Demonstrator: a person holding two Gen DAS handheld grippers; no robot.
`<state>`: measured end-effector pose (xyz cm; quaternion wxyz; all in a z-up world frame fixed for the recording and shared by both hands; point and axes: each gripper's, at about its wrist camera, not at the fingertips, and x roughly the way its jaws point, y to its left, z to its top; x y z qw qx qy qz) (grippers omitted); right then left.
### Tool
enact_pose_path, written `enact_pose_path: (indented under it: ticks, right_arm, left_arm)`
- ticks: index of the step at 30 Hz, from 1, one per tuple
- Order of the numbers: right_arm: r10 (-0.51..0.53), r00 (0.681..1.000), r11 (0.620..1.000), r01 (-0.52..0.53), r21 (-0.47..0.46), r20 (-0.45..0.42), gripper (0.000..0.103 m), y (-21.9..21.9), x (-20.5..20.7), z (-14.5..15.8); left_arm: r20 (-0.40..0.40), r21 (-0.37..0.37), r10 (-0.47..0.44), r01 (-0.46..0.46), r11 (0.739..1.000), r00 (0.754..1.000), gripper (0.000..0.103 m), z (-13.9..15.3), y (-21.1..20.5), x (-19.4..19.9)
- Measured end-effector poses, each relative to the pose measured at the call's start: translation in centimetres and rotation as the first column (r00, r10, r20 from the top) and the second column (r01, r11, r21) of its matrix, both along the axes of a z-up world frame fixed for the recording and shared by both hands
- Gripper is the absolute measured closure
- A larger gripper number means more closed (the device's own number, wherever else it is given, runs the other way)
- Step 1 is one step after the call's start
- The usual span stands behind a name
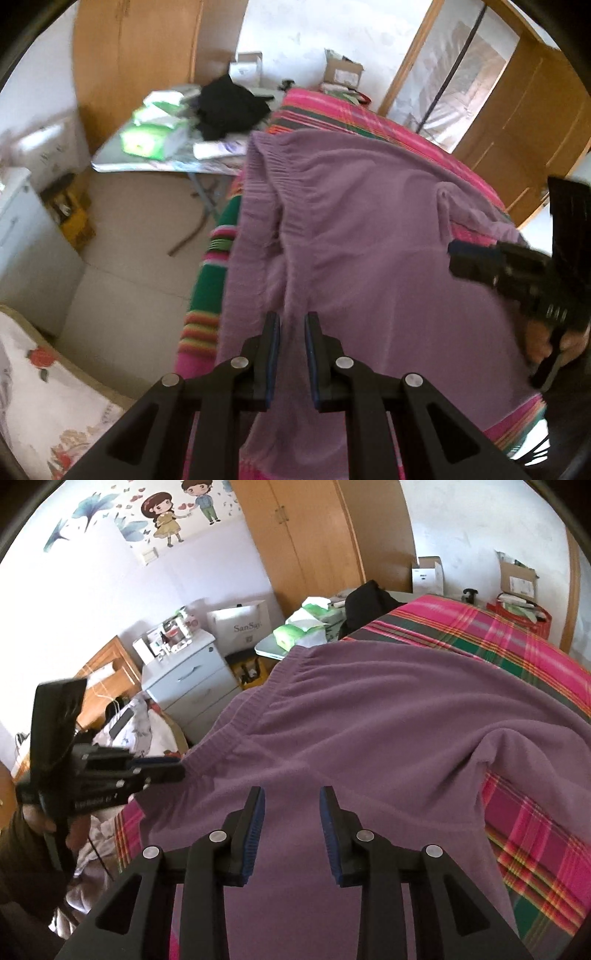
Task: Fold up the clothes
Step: 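Lower the pants onto the bed with the left gripper while the right gripper approaches the waistband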
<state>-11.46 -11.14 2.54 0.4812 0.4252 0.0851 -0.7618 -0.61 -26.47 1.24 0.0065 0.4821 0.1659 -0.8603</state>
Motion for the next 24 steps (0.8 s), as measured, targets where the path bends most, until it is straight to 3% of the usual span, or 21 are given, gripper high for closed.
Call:
enact_pose_path:
  ticks: [3, 10, 13, 16, 24]
  right_arm:
    - [-0.012, 1.000, 1.000, 0.012, -0.001, 0.015, 0.071, 0.3, -0.3, -0.3]
    - [-0.032, 0.999, 0.999, 0.033, -0.031, 0.037, 0.071, 1.1, 0.0, -0.5]
    - [-0.027, 0.999, 0.999, 0.028, -0.037, 0.027, 0.071, 1.0, 0.2, -0.4]
    - [-0.019, 0.999, 0.999, 0.021, -0.042, 0.030, 0.071, 0.8, 0.4, -0.4]
    - [-0.026, 0.999, 0.998, 0.029, -0.052, 0.042, 0.071, 0.6, 0.4, -0.7]
  left_arm:
    - [0.025, 0.053, -0.042, 0.040, 0.998, 0.999, 0.089, -0.3, -0.1, -2.0]
    - [0.150, 0.147, 0.022, -0.045, 0.988, 0.988, 0.089, -2.0, -1.6, -5.1]
    - [0.107, 0.166, 0.039, -0.057, 0.985, 0.993, 0.089, -1.1, -1.9, -5.6]
    - [0.086, 0.179, 0.067, -0.082, 0.980, 0.994, 0.098, -0.9, -2.3, -5.7]
    - [0.004, 0.212, 0.170, -0.167, 0.963, 0.985, 0.100, 0.0, -4.3, -4.5]
